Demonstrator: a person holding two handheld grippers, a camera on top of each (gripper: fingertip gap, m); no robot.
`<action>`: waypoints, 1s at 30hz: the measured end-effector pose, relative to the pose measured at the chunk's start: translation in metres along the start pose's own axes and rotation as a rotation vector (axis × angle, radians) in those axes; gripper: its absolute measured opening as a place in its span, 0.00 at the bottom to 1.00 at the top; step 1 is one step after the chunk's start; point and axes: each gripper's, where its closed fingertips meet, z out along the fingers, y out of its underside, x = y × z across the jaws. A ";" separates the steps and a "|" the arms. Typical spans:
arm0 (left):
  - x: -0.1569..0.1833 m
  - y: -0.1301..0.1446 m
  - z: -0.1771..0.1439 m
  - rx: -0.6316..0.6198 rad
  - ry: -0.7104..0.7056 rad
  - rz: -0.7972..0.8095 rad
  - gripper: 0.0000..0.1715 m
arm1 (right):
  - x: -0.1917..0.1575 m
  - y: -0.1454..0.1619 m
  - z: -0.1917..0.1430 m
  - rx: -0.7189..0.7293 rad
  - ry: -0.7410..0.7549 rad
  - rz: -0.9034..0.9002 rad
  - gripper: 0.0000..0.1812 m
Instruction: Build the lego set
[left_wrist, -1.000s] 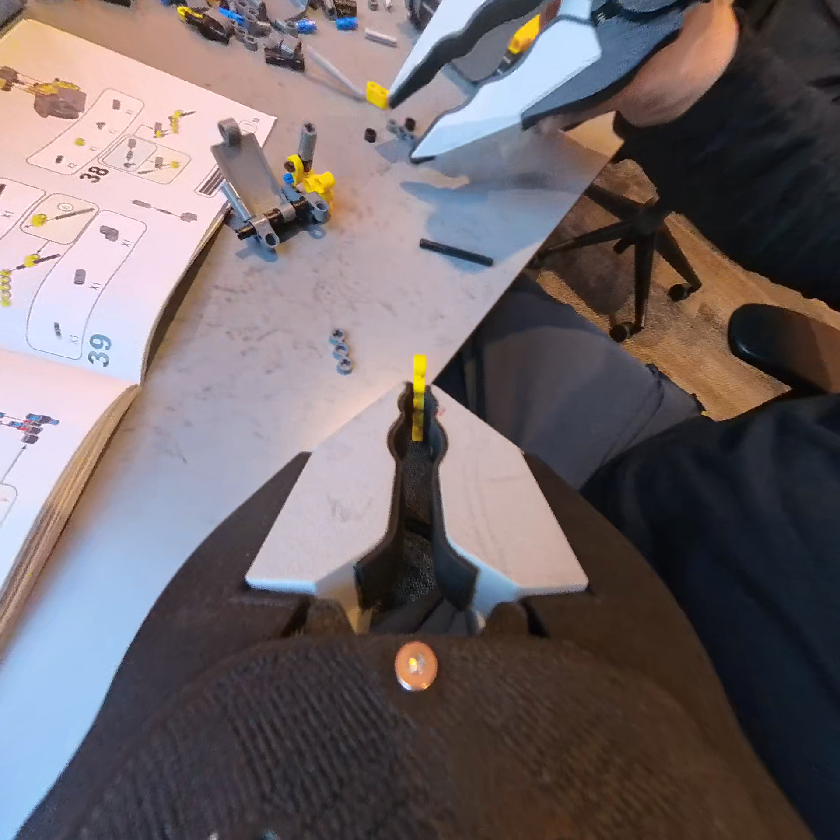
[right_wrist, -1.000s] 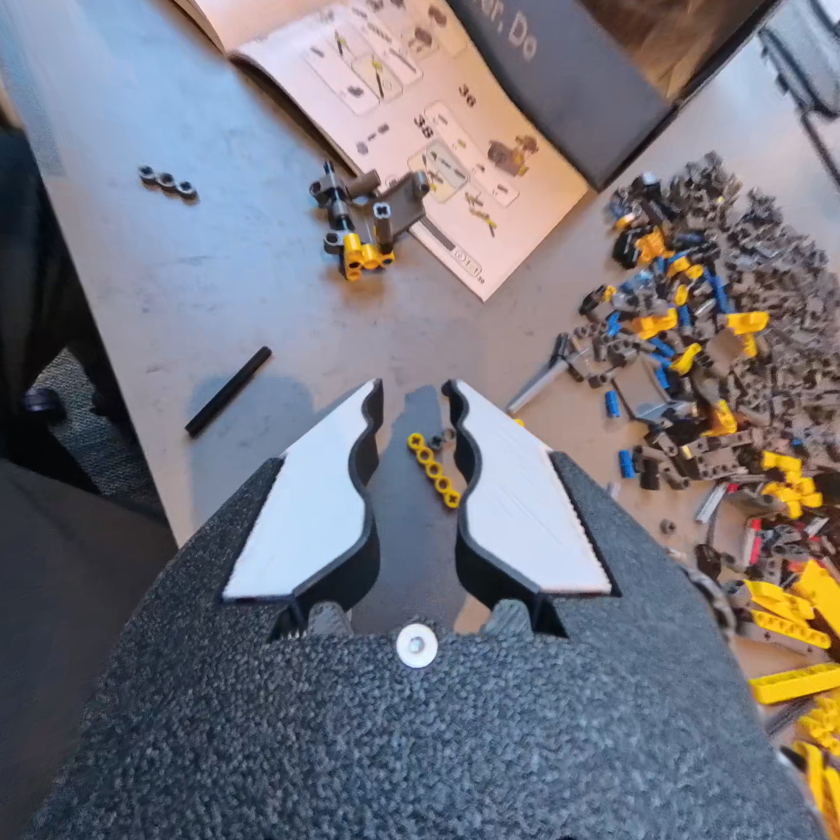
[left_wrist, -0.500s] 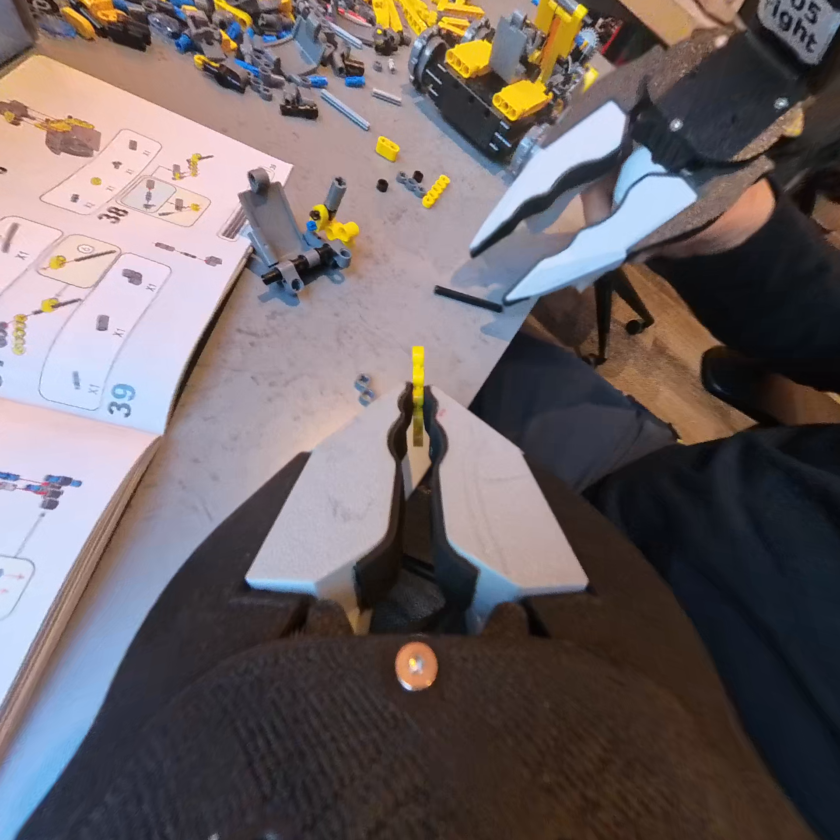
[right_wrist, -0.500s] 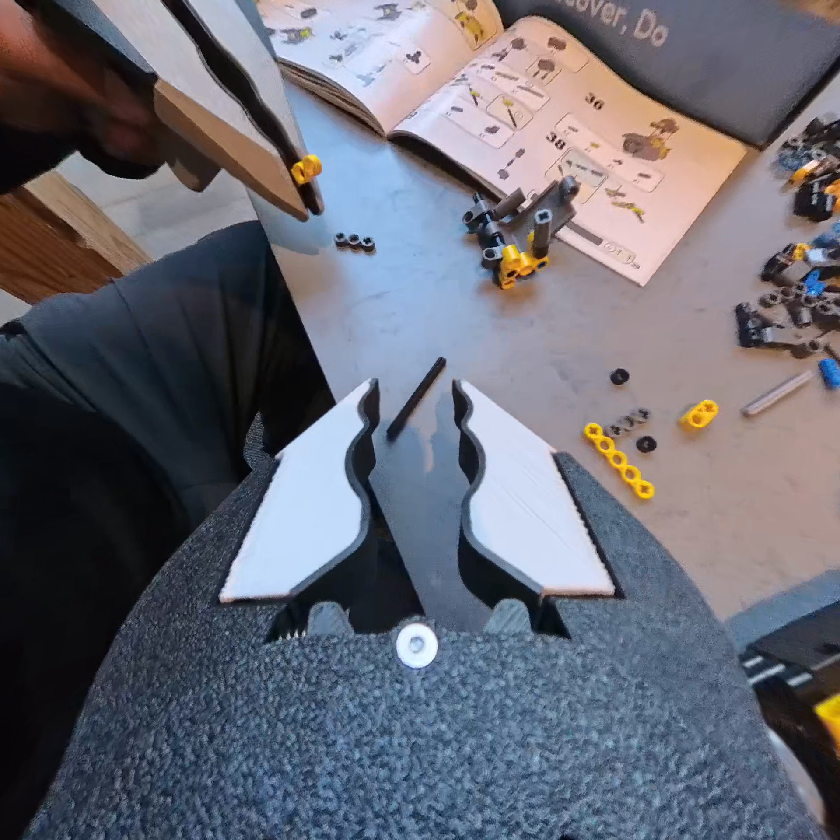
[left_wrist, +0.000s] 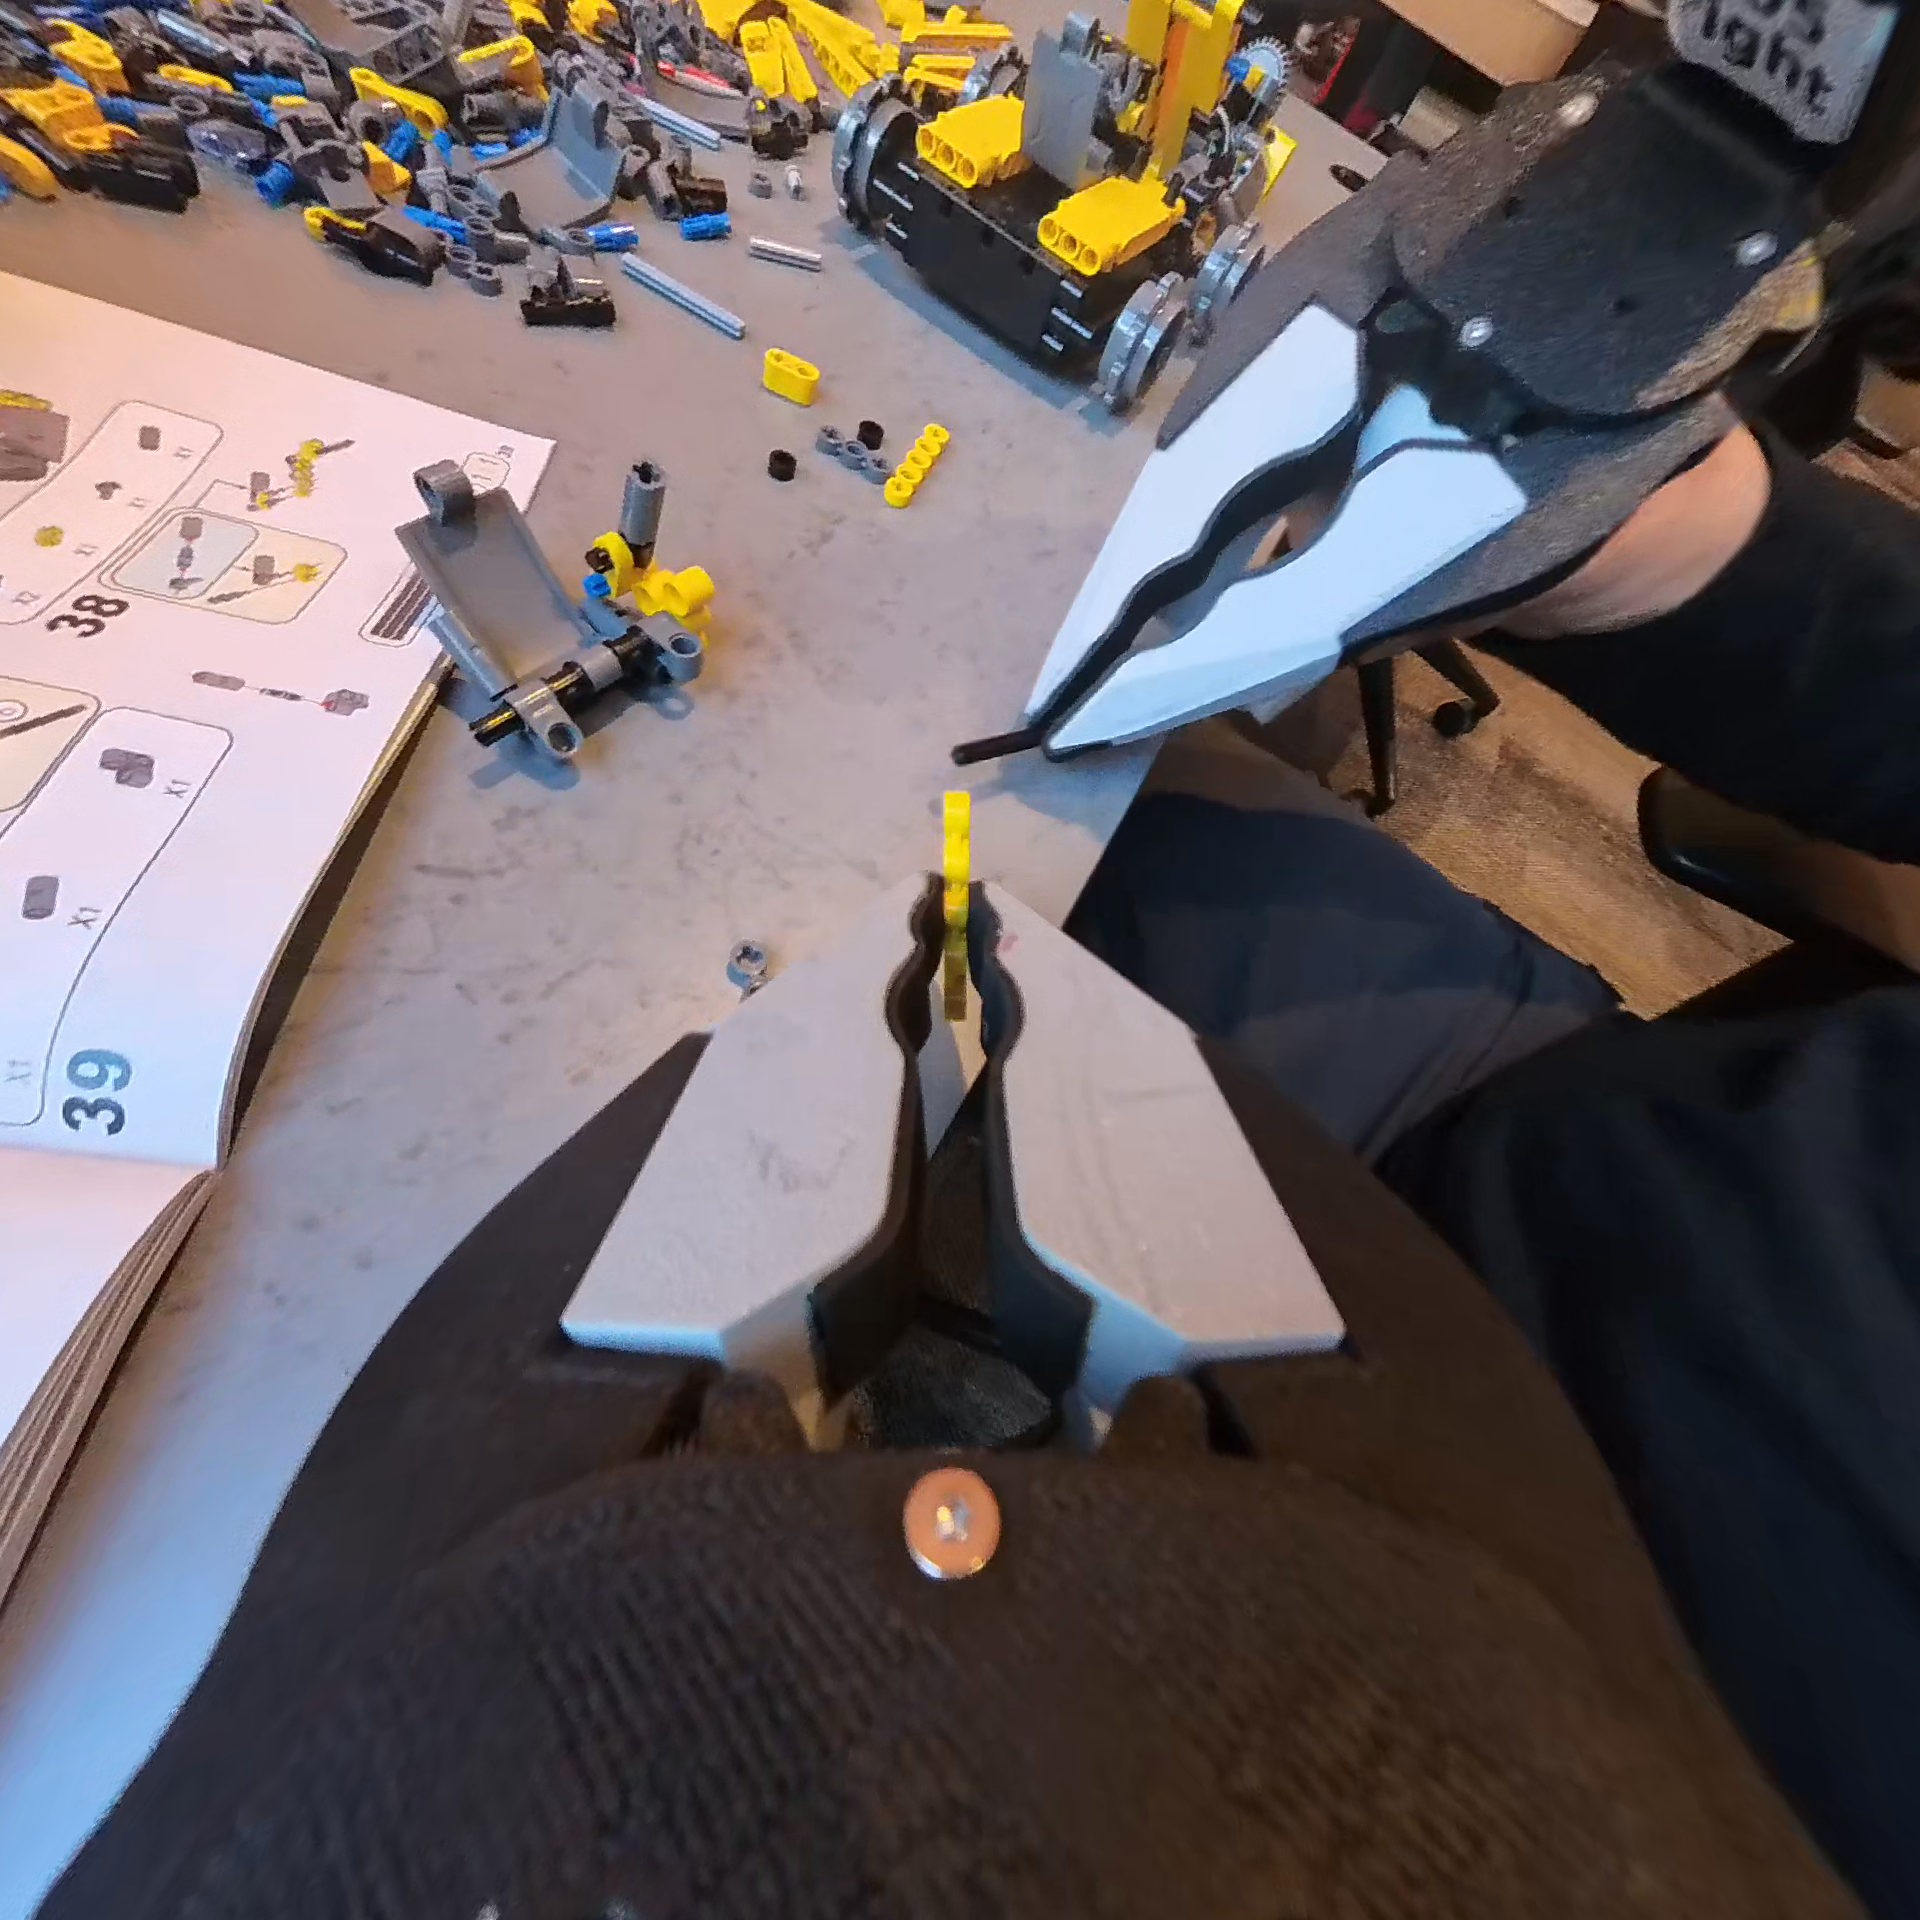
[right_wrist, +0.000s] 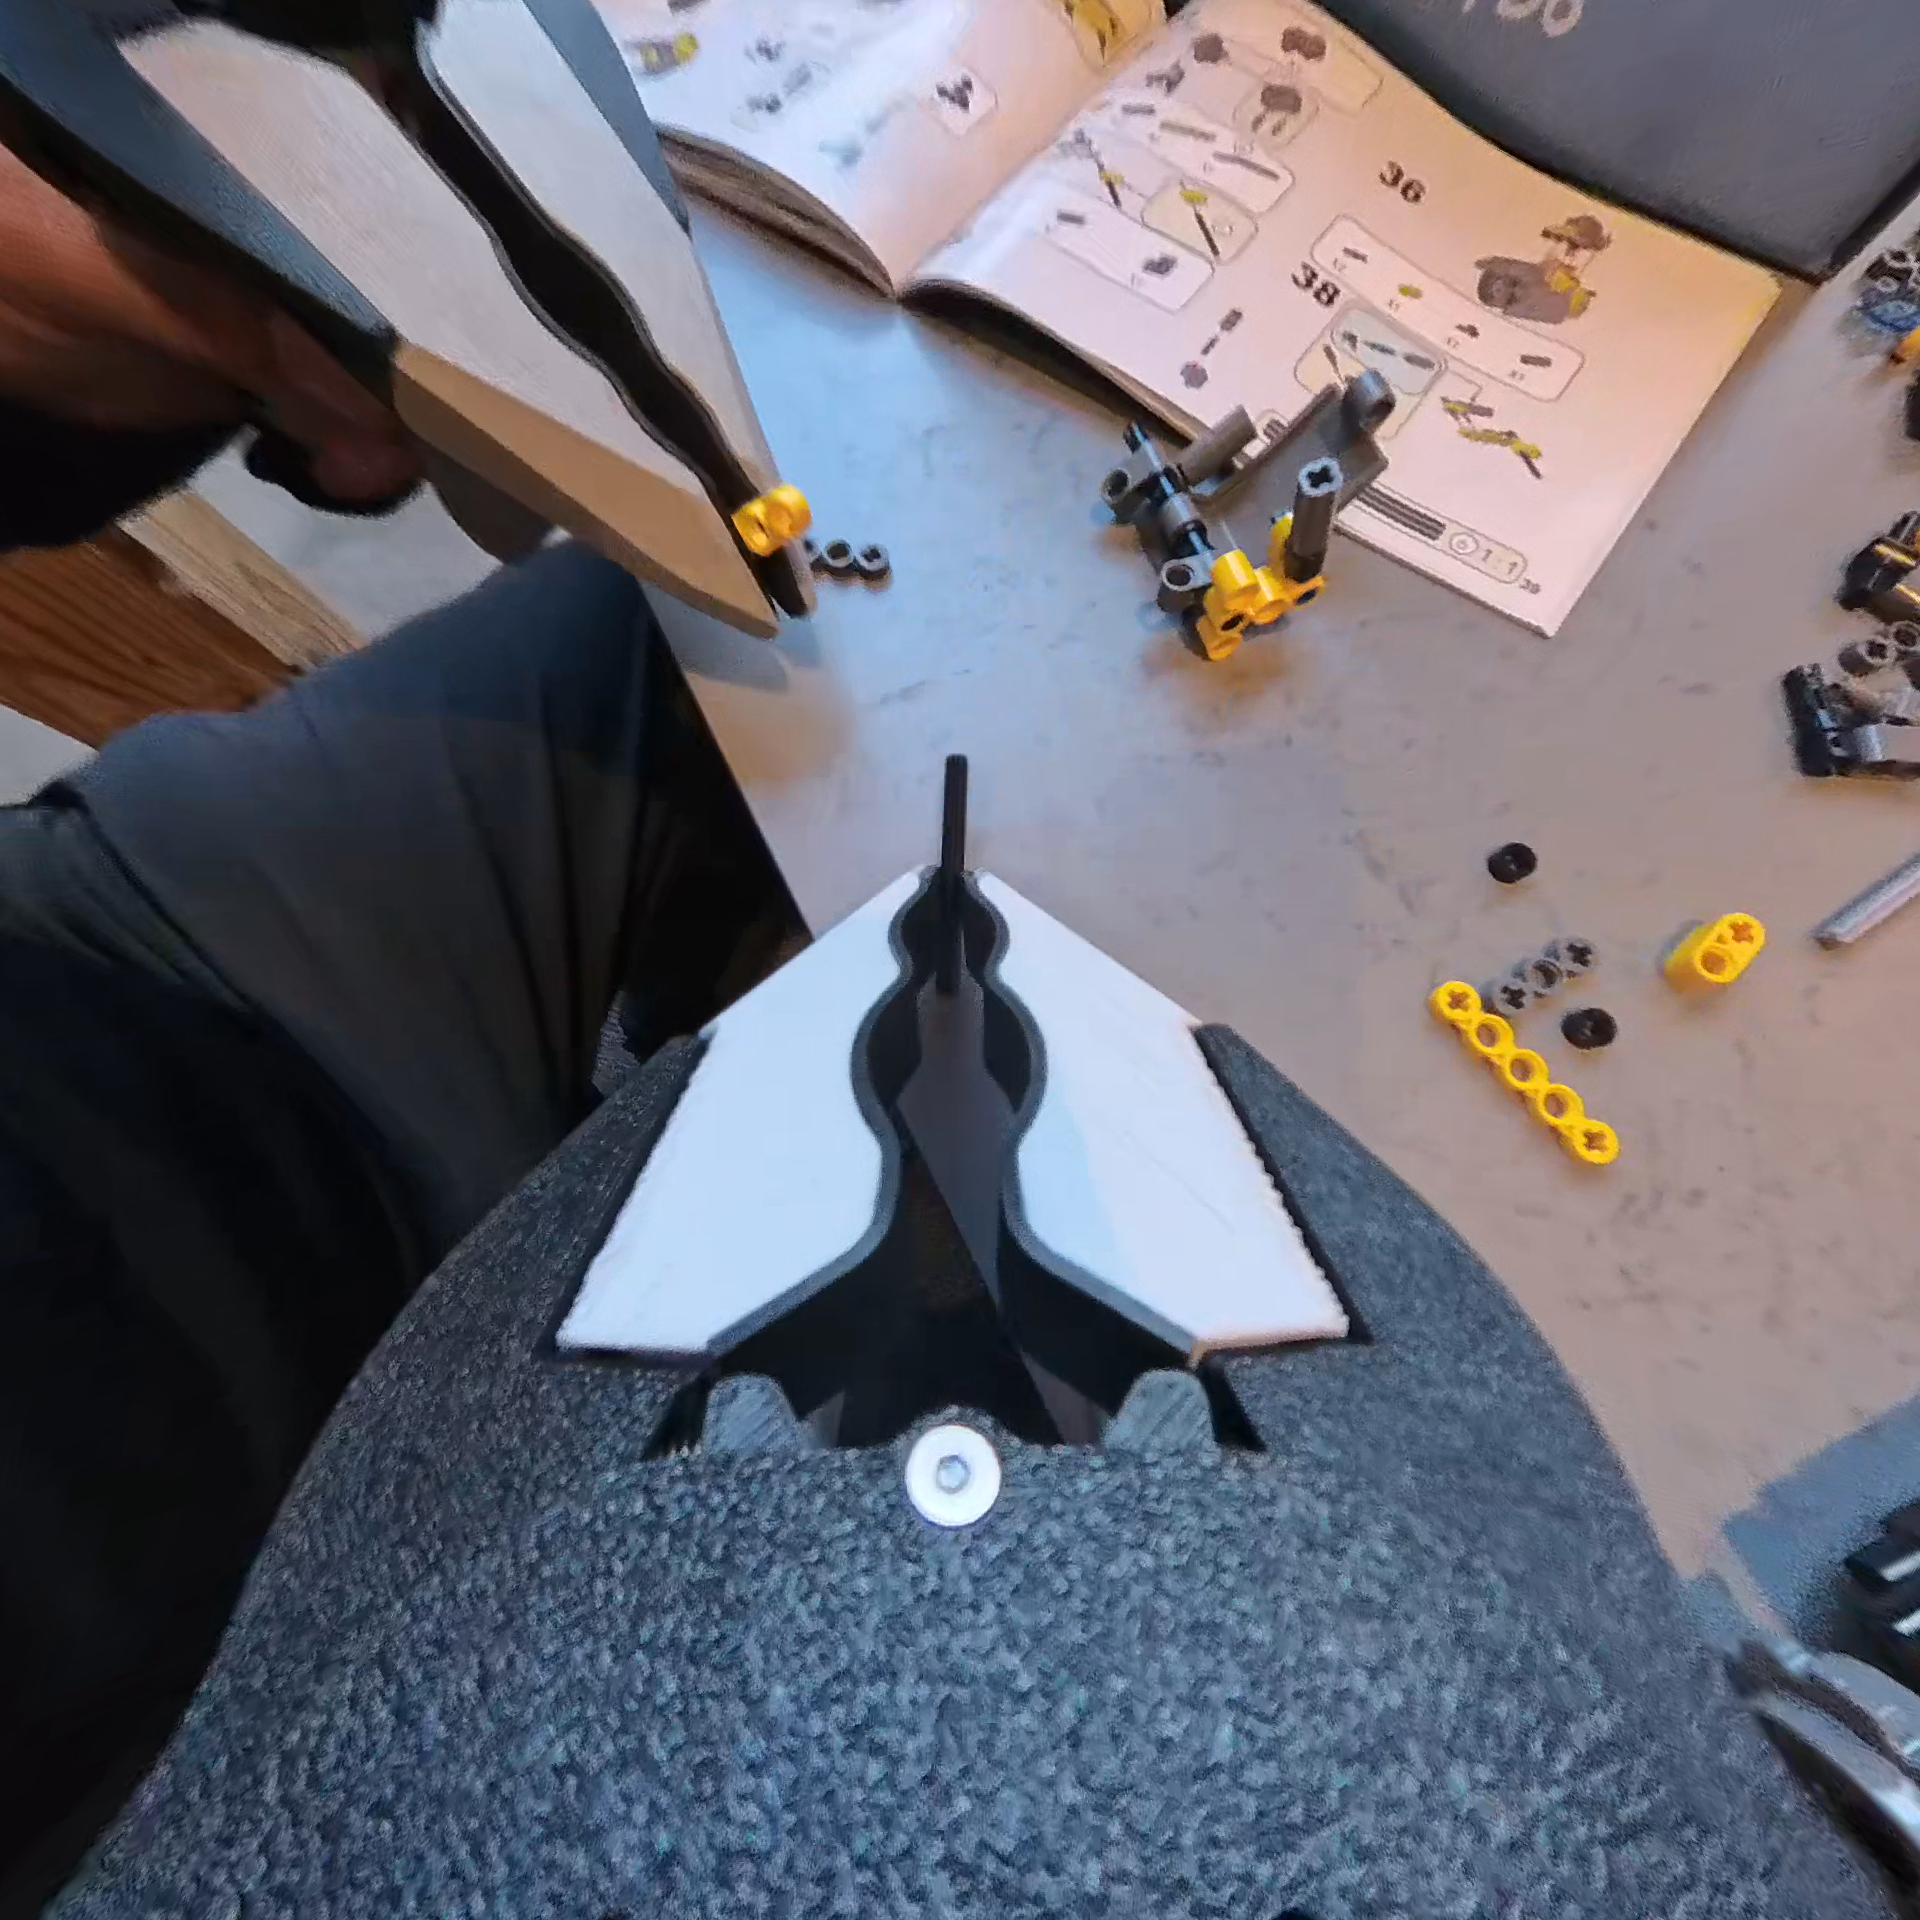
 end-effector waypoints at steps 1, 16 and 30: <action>0.000 0.000 0.001 0.001 -0.009 0.007 0.01 | -0.002 -0.002 -0.002 0.016 -0.013 0.006 0.02; -0.011 -0.011 -0.009 0.026 -0.087 0.031 0.01 | 0.022 -0.027 -0.028 0.212 -0.082 -0.181 0.01; -0.037 -0.028 0.022 -0.087 -0.262 0.109 0.01 | 0.032 -0.036 -0.006 0.143 -0.241 0.031 0.01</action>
